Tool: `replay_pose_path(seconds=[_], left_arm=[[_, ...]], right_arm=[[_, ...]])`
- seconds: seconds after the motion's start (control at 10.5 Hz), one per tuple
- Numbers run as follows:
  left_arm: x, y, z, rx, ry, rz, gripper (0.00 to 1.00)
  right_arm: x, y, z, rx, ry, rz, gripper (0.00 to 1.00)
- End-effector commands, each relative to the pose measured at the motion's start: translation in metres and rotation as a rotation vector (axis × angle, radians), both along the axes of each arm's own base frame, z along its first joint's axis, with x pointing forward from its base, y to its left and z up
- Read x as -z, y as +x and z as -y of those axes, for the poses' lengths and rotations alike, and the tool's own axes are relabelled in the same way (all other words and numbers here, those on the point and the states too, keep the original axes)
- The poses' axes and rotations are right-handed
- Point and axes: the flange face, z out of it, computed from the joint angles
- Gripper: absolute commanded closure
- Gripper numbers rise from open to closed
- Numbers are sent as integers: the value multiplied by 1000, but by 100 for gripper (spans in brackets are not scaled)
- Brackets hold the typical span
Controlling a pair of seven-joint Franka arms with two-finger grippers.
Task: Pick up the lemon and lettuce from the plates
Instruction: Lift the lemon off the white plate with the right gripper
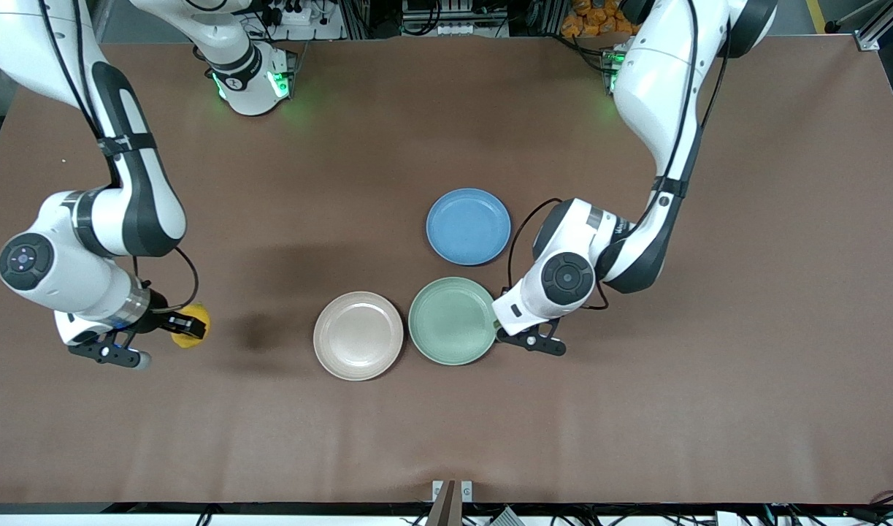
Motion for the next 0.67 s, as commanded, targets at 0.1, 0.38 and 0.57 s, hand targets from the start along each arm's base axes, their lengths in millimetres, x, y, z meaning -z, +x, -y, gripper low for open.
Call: replay_pose_path(seconds=[0.1, 0.38, 0.57], left_arm=[[-41, 15, -61, 27, 2, -71, 100], [-84, 28, -118, -39, 8, -76, 100], [-87, 31, -148, -47, 91, -92, 100]], right_arm=[[-7, -33, 8, -12, 5, -16, 100], [-3, -40, 13, -5, 2, -7, 100], [5, -37, 20, -2, -4, 11, 100]])
